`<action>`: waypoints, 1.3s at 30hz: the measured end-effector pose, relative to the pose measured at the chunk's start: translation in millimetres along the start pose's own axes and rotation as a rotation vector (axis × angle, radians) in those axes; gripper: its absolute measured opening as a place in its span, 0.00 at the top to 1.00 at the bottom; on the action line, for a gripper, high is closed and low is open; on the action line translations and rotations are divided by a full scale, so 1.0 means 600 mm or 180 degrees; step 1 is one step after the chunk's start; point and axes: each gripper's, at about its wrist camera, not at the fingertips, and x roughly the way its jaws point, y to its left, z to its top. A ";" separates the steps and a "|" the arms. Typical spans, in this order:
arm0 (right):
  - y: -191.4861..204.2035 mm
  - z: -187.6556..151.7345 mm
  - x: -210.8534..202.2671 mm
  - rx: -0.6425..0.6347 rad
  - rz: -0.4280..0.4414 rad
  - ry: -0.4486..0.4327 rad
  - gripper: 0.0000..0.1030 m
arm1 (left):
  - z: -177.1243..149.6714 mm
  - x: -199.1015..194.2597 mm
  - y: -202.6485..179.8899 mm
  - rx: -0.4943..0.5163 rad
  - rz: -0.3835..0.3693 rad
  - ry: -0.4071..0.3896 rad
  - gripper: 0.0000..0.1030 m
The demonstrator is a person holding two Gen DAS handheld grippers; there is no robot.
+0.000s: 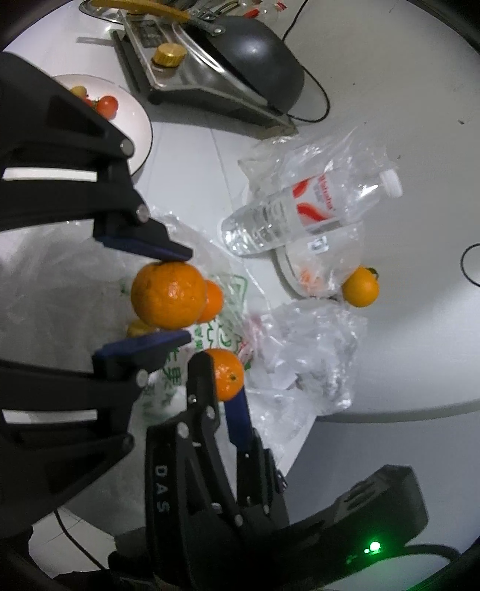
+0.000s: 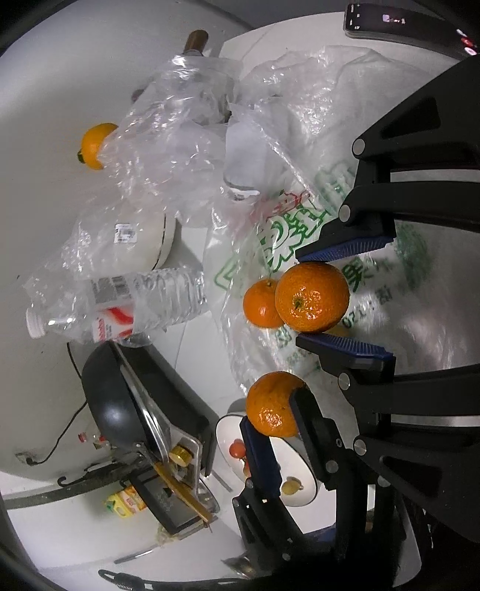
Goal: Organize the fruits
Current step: 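Lift both held oranges up from the bag, then carry both held oranges from the bag over the white plate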
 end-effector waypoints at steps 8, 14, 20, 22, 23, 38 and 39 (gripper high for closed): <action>0.037 0.003 -0.018 -0.0083 0.0004 -0.0051 0.60 | -0.013 -0.046 0.010 -0.0036 0.0047 -0.0102 0.62; 0.063 0.001 -0.032 -0.0146 0.0012 -0.0078 0.60 | -0.025 -0.074 0.020 -0.0067 0.0089 -0.0152 0.62; 0.090 0.003 -0.039 -0.0203 0.0020 -0.0088 0.60 | -0.040 -0.097 0.035 -0.0118 0.0117 -0.0188 0.62; 0.099 0.004 -0.040 -0.0228 0.0022 -0.0090 0.60 | -0.044 -0.102 0.040 -0.0130 0.0125 -0.0198 0.62; 0.102 0.004 -0.041 -0.0234 0.0022 -0.0089 0.60 | -0.047 -0.106 0.043 -0.0137 0.0130 -0.0202 0.62; 0.172 0.015 -0.031 -0.0401 0.0050 -0.0047 0.60 | -0.080 -0.137 0.087 -0.0245 0.0196 -0.0227 0.62; 0.176 0.014 -0.029 -0.0409 0.0055 -0.0045 0.60 | -0.083 -0.139 0.090 -0.0251 0.0202 -0.0226 0.62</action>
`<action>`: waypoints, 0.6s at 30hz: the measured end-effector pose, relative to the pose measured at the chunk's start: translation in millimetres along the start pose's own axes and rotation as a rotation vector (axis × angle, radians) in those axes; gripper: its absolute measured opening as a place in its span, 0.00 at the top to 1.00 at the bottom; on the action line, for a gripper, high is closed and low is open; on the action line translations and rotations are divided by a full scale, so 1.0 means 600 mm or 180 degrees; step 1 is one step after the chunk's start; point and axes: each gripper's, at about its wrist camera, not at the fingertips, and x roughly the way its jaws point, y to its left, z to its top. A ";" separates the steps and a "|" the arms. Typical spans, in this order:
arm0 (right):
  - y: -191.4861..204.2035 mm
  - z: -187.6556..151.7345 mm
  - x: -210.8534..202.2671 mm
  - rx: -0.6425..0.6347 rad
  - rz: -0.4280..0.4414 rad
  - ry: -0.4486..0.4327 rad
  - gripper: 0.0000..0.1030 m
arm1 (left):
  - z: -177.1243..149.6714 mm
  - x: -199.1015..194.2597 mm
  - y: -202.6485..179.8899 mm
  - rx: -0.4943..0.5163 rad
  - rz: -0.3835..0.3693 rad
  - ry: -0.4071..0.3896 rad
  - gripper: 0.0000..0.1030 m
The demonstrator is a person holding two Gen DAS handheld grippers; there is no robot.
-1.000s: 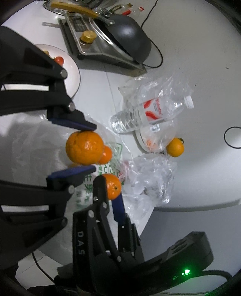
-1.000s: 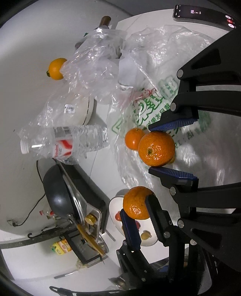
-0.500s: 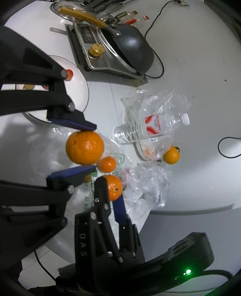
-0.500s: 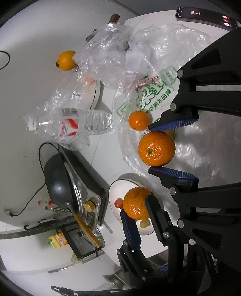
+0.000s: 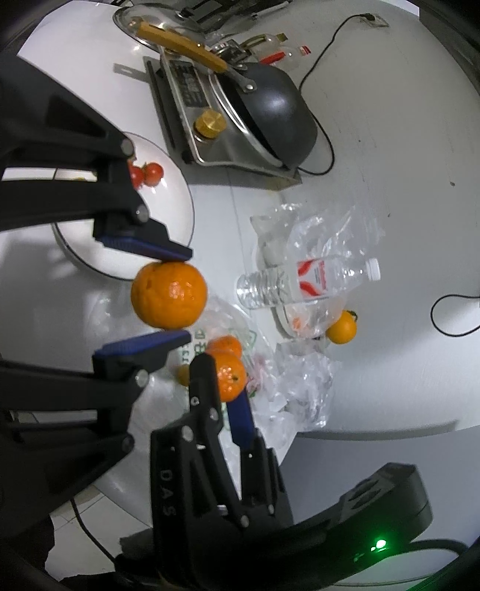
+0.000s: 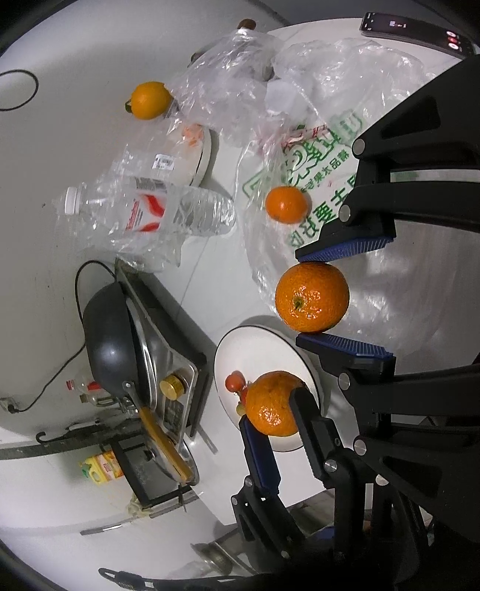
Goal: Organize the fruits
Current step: 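Carry both held oranges from the bag over the white plate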
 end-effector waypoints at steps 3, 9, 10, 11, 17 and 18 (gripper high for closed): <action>0.011 0.003 0.007 -0.0021 0.0015 0.0015 0.60 | -0.005 -0.004 0.010 -0.0016 0.0018 0.0005 0.62; 0.035 0.012 0.022 -0.0079 0.0041 0.0057 0.60 | -0.017 -0.007 0.034 -0.0058 0.0045 0.0015 0.62; 0.038 0.015 0.026 -0.0091 0.0046 0.0066 0.60 | -0.018 -0.006 0.039 -0.0063 0.0048 0.0020 0.62; 0.040 0.016 0.029 -0.0097 0.0050 0.0071 0.60 | -0.020 -0.005 0.043 -0.0066 0.0051 0.0023 0.62; 0.053 0.027 0.048 -0.0128 0.0080 0.0104 0.60 | -0.027 0.005 0.069 -0.0092 0.0086 0.0049 0.62; 0.055 0.029 0.052 -0.0134 0.0085 0.0110 0.60 | -0.028 0.007 0.074 -0.0095 0.0092 0.0056 0.62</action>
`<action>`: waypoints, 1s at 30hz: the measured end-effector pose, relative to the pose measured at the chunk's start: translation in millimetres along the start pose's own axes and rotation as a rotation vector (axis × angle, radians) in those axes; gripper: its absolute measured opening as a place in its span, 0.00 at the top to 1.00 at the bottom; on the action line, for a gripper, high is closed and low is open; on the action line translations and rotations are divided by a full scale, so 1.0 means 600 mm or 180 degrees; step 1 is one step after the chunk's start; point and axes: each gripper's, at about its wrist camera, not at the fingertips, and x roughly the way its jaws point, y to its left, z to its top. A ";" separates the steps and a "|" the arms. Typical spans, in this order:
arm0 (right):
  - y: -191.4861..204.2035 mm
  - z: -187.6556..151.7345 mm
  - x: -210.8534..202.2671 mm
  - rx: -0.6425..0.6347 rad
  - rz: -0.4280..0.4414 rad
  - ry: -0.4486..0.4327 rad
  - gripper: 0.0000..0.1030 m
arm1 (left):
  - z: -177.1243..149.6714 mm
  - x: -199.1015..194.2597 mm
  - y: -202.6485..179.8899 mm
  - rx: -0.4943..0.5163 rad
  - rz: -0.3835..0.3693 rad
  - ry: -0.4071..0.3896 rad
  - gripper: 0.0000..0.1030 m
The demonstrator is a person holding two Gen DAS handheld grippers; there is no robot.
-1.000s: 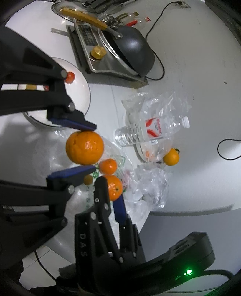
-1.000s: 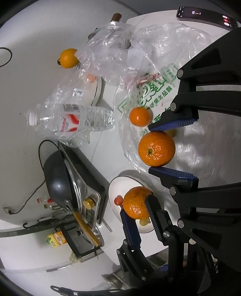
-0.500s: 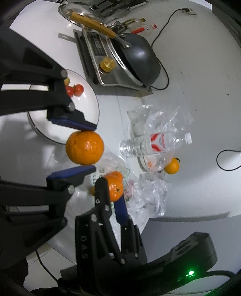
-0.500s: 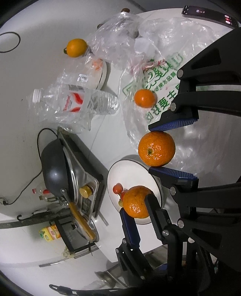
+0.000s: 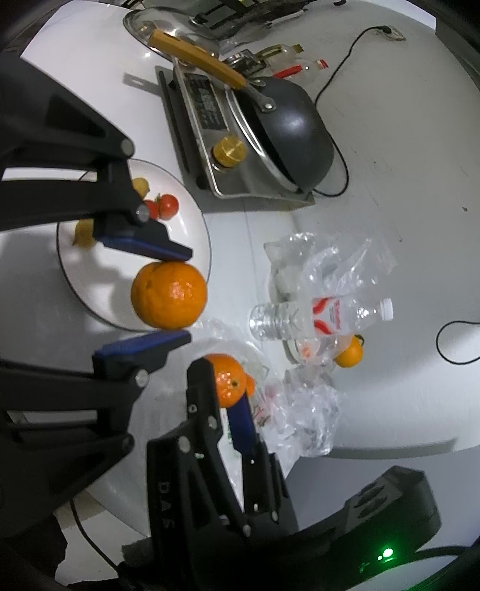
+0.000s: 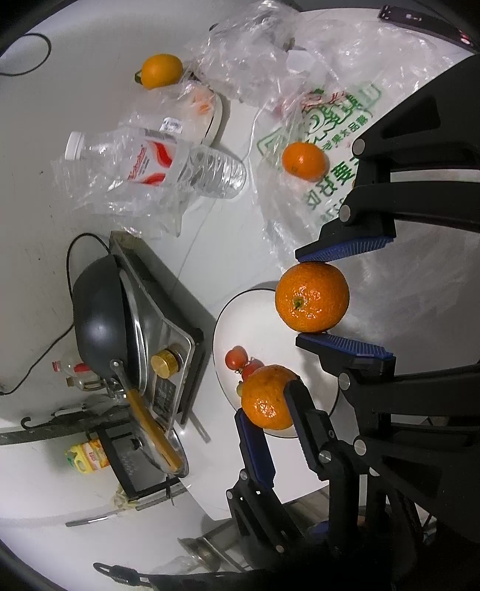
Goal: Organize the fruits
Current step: 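Carry both held oranges from the bag over the white plate, then lower both oranges onto the plate and open both grippers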
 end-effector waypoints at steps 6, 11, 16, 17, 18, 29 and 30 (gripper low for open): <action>0.008 0.014 0.019 -0.0031 0.0053 0.0006 0.60 | 0.002 0.019 0.024 -0.0005 0.0030 0.0032 0.62; 0.011 0.027 0.041 -0.0049 0.0095 0.0025 0.60 | 0.005 0.038 0.044 -0.0025 0.0053 0.0063 0.62; 0.008 0.037 0.064 -0.0039 0.0130 0.0057 0.60 | 0.008 0.065 0.066 -0.0046 0.0056 0.0106 0.62; 0.008 0.039 0.068 -0.0035 0.0135 0.0064 0.60 | 0.008 0.070 0.070 -0.0049 0.0048 0.0117 0.62; 0.007 0.040 0.073 -0.0033 0.0141 0.0073 0.60 | 0.008 0.077 0.074 -0.0051 0.0037 0.0134 0.62; -0.010 0.046 0.122 0.0027 0.0196 0.0169 0.60 | 0.013 0.165 0.117 -0.0174 0.0031 0.0359 0.62; -0.011 0.048 0.126 0.0037 0.0197 0.0176 0.60 | 0.013 0.173 0.119 -0.0181 0.0016 0.0388 0.62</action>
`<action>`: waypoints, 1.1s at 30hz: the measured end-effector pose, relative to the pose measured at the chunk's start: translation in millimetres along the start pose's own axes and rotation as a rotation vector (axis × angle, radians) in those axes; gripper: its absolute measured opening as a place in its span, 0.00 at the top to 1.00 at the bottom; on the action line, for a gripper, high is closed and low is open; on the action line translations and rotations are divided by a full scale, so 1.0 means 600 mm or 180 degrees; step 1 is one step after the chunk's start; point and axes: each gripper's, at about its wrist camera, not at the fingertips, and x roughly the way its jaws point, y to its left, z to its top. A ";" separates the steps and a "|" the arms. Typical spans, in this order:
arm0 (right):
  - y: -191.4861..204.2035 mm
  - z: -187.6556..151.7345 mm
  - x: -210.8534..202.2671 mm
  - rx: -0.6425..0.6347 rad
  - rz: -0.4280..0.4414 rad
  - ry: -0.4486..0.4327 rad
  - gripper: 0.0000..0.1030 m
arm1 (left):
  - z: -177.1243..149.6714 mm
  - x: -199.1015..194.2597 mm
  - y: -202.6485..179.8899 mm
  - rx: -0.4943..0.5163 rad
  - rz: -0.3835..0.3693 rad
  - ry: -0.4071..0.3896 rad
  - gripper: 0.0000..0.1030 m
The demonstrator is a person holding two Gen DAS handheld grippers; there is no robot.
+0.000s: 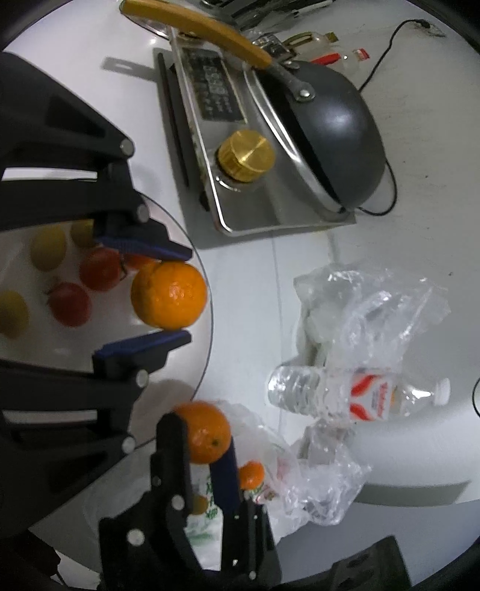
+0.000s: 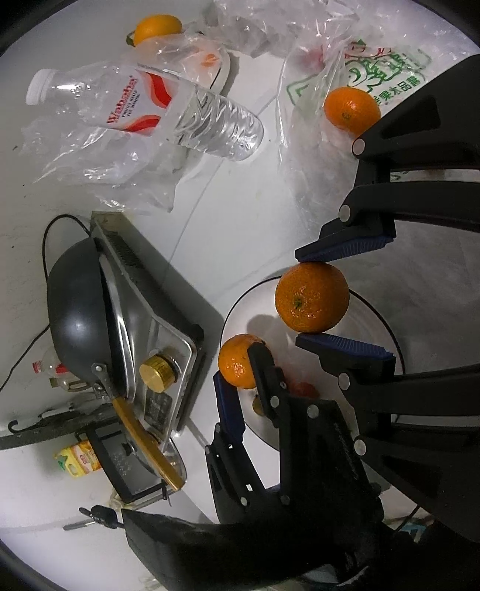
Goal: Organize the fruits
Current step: 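Lower both oranges onto the plate and open both grippers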
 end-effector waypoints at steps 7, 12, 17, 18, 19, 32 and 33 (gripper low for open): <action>-0.009 0.005 0.017 0.0029 0.0014 0.0035 0.60 | 0.004 0.033 0.002 -0.0016 -0.0055 0.0117 0.62; -0.011 0.009 0.026 0.0056 0.0005 0.0049 0.60 | 0.007 0.035 0.003 -0.0054 -0.0066 0.0158 0.61; -0.009 0.009 0.030 0.0056 -0.0002 0.0070 0.60 | 0.007 0.030 0.006 -0.0084 -0.0087 0.0139 0.61; -0.008 0.010 0.032 0.0052 -0.0004 0.0079 0.60 | 0.007 0.027 0.007 -0.0088 -0.0091 0.0126 0.61; -0.006 0.011 0.034 0.0043 -0.0005 0.0085 0.60 | 0.006 0.022 0.007 -0.0092 -0.0094 0.0097 0.61; 0.025 0.023 0.072 -0.0069 0.0046 0.0207 0.60 | -0.009 -0.036 0.041 -0.0216 0.0000 -0.0133 0.60; 0.025 0.023 0.075 -0.0060 0.0043 0.0219 0.60 | -0.011 -0.039 0.043 -0.0226 -0.0001 -0.0140 0.60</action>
